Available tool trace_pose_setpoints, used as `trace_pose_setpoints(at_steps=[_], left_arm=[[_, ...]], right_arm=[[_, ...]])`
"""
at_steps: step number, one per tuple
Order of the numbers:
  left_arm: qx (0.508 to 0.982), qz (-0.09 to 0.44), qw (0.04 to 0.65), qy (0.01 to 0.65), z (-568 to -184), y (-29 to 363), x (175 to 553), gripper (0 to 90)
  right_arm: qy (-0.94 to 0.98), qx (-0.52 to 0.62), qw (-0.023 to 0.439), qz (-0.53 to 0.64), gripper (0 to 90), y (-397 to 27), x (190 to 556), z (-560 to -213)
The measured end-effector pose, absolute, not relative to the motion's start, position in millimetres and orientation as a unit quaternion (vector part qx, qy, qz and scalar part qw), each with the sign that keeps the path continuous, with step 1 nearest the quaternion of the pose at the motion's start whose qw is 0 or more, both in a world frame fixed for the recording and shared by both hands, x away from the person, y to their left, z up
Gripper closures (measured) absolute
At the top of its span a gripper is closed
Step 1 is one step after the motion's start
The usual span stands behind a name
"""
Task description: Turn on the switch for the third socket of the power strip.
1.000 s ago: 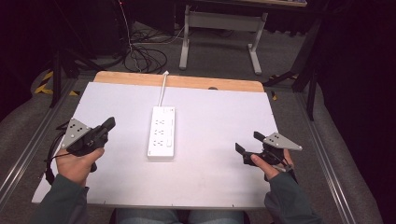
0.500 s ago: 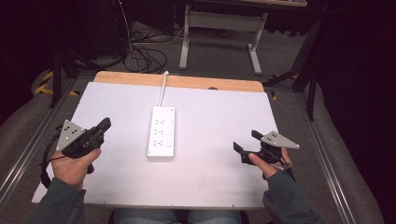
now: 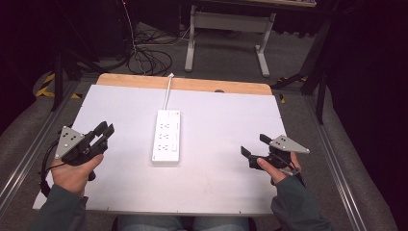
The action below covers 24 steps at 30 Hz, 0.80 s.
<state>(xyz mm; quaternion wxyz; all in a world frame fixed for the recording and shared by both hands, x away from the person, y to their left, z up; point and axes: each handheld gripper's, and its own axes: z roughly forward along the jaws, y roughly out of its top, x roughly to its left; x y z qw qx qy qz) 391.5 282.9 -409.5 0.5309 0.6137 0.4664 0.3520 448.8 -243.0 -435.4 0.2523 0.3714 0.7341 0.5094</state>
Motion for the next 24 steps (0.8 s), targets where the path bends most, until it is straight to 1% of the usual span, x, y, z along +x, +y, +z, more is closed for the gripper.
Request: trace_pose_setpoints(at_steps=[5,10,15,18,24], left_arm=[[0.612,0.354,0.526,0.474,-410.0,285.5,390.7,56.8],[0.608,0.348,0.528,0.48,-410.5,286.5,389.8,48.1],[0.6,0.337,0.538,0.487,-410.8,289.0,388.1,35.1],[0.599,0.337,0.538,0.488,-410.3,290.2,387.2,29.4],[0.599,0.338,0.536,0.489,-410.1,290.5,385.8,24.6]], right_arm=[[0.735,0.369,0.251,0.51,12.3,-241.6,449.1,-435.6],[0.735,0.37,0.253,0.509,12.3,-242.6,448.9,-435.5],[0.735,0.37,0.253,0.509,12.2,-242.2,449.0,-435.5],[0.735,0.37,0.254,0.509,12.2,-242.6,449.1,-435.5],[0.735,0.37,0.254,0.509,12.2,-242.4,448.9,-435.4]])
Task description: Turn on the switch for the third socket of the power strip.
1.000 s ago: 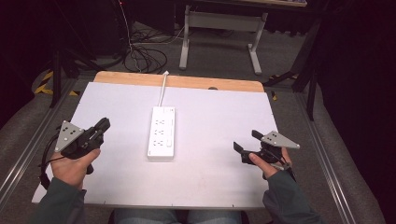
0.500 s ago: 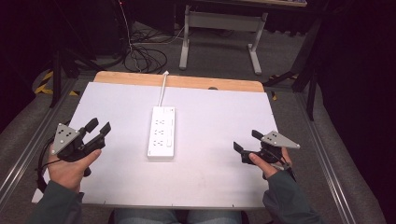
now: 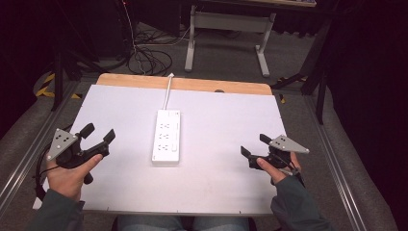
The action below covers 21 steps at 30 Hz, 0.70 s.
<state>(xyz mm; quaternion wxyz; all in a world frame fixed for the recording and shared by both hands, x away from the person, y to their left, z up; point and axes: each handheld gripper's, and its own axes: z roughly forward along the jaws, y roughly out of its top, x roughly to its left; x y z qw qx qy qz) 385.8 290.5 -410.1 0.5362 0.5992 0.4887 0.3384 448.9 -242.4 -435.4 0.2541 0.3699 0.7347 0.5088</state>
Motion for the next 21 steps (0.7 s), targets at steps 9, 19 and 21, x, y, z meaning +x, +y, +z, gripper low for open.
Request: trace_pose_setpoints(at_steps=[9,19,21], left_arm=[[0.593,0.344,0.533,0.496,-410.1,292.5,384.3,11.0],[0.577,0.332,0.542,0.512,-408.5,292.6,384.7,1.0],[0.577,0.331,0.543,0.512,-408.3,292.1,384.8,1.0]], right_arm=[[0.735,0.371,0.254,0.508,12.2,-242.3,448.9,-435.6],[0.735,0.371,0.254,0.508,12.1,-242.7,448.5,-435.4],[0.735,0.371,0.254,0.508,12.1,-243.0,448.3,-435.4]])
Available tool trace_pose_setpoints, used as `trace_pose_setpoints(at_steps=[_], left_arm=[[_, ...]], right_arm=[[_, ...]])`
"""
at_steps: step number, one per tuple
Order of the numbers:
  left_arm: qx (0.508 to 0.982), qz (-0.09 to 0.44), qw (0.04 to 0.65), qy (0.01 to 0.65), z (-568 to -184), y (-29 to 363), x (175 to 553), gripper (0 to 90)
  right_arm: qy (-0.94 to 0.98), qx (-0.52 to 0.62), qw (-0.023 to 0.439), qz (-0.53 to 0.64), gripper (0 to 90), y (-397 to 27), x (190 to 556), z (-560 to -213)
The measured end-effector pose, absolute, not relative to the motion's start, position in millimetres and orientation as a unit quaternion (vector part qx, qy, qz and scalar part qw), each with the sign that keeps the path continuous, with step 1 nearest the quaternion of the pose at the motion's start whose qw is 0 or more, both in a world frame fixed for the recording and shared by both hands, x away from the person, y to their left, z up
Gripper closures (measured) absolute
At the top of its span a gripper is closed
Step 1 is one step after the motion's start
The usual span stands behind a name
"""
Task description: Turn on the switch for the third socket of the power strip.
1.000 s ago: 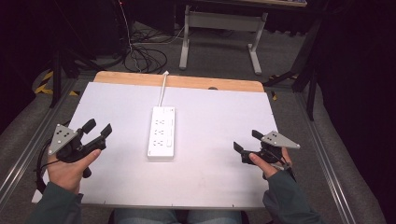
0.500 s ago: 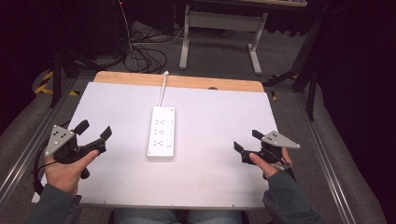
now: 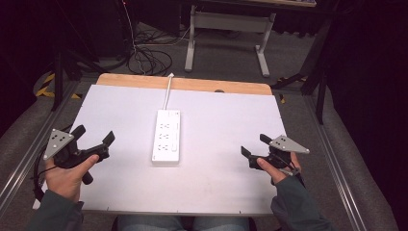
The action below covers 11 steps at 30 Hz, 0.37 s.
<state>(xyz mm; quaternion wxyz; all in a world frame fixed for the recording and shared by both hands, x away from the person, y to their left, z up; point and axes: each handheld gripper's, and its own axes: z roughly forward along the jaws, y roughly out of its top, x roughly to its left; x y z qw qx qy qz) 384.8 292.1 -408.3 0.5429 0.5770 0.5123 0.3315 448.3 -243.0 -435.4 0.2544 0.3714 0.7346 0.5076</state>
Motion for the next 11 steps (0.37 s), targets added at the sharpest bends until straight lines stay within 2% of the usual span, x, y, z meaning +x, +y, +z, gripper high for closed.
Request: trace_pose_setpoints(at_steps=[11], left_arm=[[0.579,0.329,0.54,0.514,-409.4,292.6,387.2,0.9]], right_arm=[[0.733,0.374,0.254,0.509,12.1,-243.8,448.8,-436.0]])
